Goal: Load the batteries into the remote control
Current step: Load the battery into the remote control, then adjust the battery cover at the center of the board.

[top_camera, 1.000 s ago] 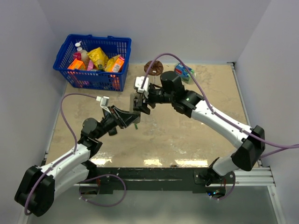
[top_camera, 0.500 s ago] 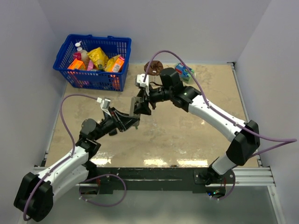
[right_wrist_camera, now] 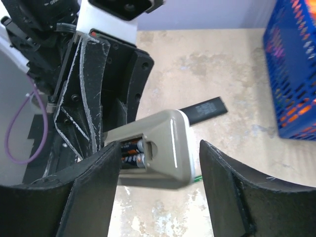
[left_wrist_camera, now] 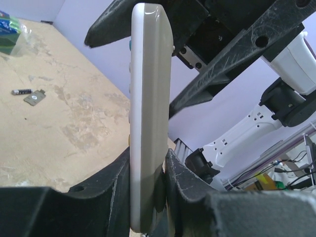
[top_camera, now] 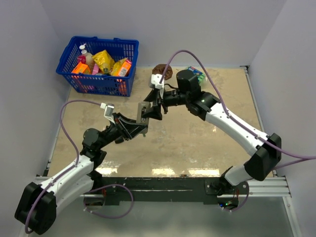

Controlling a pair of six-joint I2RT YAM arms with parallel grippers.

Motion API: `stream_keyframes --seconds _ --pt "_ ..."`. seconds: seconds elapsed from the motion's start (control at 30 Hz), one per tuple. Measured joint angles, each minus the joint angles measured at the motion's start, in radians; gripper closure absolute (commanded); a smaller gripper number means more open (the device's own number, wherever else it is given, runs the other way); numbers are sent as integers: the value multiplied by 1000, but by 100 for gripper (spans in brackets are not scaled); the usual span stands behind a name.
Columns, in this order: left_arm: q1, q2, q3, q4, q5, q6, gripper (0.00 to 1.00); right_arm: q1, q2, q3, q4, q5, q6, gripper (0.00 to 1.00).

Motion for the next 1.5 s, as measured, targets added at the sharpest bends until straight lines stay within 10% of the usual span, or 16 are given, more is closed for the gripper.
stream_keyframes --seconds 0.9,1.5 --pt "0 -72 34 -270 -93 196 100 -197 -124 -117 84 512 327 31" --pt "0 -59 48 -530 -252 314 100 -482 458 92 -318 858 322 62"
